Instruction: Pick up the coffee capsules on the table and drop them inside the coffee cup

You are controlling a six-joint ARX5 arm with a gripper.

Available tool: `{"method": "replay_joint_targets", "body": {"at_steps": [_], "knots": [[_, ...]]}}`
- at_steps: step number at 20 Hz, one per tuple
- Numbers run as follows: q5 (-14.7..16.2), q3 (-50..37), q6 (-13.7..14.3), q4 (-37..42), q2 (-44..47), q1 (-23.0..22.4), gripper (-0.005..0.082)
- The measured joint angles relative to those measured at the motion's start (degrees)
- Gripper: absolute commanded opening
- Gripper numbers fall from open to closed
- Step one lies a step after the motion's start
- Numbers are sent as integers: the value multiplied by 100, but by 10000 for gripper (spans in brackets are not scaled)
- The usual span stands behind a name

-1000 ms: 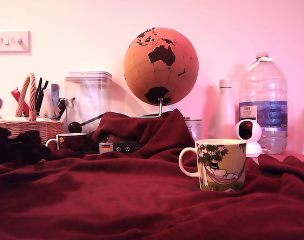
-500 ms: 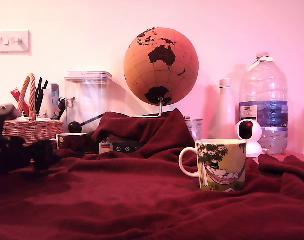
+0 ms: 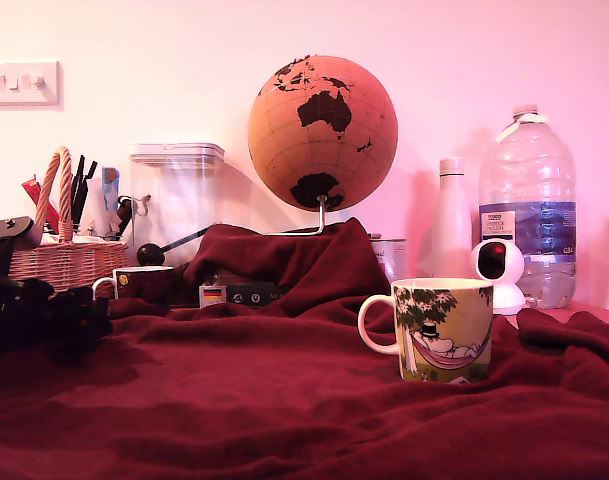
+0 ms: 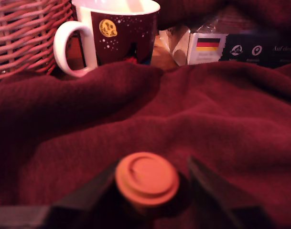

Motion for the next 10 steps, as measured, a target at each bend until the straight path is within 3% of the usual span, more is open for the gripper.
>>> {"method": "replay_joint_targets", "body": {"at_steps": [10], "knots": [[4, 0, 0, 98, 0, 0, 197]]}}
